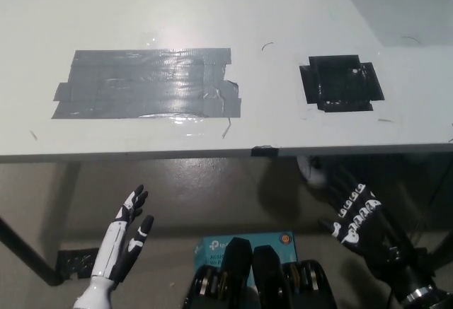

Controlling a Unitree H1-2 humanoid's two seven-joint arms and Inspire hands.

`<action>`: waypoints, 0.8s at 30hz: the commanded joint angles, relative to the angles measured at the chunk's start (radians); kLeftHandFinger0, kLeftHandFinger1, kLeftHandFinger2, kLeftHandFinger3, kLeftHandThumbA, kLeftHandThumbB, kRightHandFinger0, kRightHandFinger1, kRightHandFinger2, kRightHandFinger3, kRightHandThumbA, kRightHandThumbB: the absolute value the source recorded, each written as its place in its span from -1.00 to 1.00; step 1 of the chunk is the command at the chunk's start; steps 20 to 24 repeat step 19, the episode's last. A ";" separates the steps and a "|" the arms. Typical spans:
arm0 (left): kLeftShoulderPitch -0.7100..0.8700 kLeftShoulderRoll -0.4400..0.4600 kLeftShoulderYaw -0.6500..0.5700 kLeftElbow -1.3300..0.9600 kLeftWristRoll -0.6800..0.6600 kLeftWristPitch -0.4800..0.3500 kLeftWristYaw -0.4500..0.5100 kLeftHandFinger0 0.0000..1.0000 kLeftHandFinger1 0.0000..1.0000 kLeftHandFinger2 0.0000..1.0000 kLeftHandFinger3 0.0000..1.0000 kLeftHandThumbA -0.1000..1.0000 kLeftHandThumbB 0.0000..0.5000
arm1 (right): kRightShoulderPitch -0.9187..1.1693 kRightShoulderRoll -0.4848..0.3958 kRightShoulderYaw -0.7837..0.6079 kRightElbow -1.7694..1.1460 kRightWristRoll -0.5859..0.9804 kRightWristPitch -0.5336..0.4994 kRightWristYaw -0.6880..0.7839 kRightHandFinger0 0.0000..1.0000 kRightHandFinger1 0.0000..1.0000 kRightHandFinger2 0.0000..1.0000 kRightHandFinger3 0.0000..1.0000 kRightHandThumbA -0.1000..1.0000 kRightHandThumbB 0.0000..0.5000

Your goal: A grey duster is kept infront of the robot in the middle of the table and the robot extends its right arm to grab the duster, picks it up and hands it to a person

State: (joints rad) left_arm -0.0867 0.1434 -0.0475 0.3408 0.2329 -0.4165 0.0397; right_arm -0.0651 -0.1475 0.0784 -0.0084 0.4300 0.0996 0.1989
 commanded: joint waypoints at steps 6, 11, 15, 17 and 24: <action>-0.016 0.011 0.003 0.008 0.001 -0.053 0.019 1.00 1.00 1.00 1.00 0.94 -0.09 | -0.029 -0.008 0.021 0.036 -0.228 -0.170 -0.013 1.00 1.00 1.00 1.00 0.99 0.52; -0.020 0.013 0.001 0.015 0.006 -0.053 0.026 1.00 1.00 1.00 1.00 0.97 -0.06 | -0.033 -0.013 0.025 0.045 -0.269 -0.184 -0.011 1.00 1.00 1.00 1.00 1.00 0.43; -0.020 0.014 -0.002 0.018 0.001 -0.054 0.031 1.00 1.00 1.00 1.00 0.97 -0.04 | -0.037 -0.016 0.029 0.044 -0.296 -0.184 -0.008 1.00 1.00 1.00 1.00 0.98 0.45; -0.019 0.013 -0.002 0.018 0.001 -0.054 0.033 1.00 1.00 1.00 1.00 0.97 -0.05 | -0.038 -0.017 0.030 0.043 -0.306 -0.183 -0.006 1.00 1.00 1.00 1.00 0.98 0.47; -0.018 0.012 -0.002 0.017 0.001 -0.054 0.034 1.00 1.00 1.00 1.00 0.97 -0.06 | -0.038 -0.018 0.031 0.044 -0.320 -0.185 -0.008 1.00 1.00 1.00 1.00 0.98 0.51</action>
